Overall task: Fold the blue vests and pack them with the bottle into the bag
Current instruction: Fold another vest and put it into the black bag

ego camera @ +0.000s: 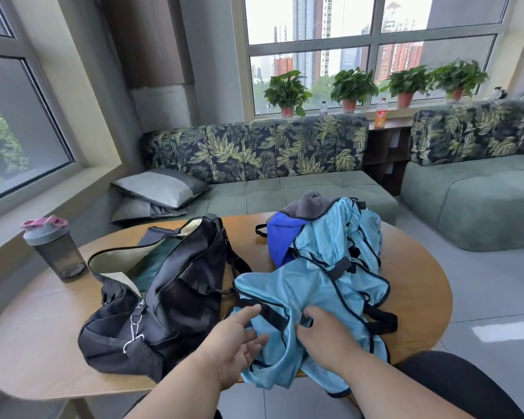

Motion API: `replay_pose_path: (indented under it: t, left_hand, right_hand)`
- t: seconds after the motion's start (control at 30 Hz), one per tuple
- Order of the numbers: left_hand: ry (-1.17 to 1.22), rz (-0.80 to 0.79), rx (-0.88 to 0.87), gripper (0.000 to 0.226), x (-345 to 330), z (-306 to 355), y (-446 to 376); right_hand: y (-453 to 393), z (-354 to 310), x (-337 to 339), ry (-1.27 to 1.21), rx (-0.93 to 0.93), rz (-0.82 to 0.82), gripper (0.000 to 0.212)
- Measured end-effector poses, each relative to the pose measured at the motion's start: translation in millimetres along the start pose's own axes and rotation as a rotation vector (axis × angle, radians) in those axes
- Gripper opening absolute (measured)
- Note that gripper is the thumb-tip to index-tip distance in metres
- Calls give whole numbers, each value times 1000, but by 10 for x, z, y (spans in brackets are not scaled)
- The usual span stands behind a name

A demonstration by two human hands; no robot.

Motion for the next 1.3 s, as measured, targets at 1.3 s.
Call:
replay_pose_path:
  t: [1.3]
  left_hand:
    - [211, -244, -179, 79, -226, 516, 196]
  right_hand:
    - [-162, -105, 319, 206, 43, 230, 32]
Point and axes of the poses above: each hand's wrist, its own y-axis away from the middle knuckle, its own x-axis out of the back of the hand, z = x × y, the point moved 9 cm from there along -y, towards the middle knuckle, and after that the axes turned 11 degrees about -x, right-handed, at the moved point
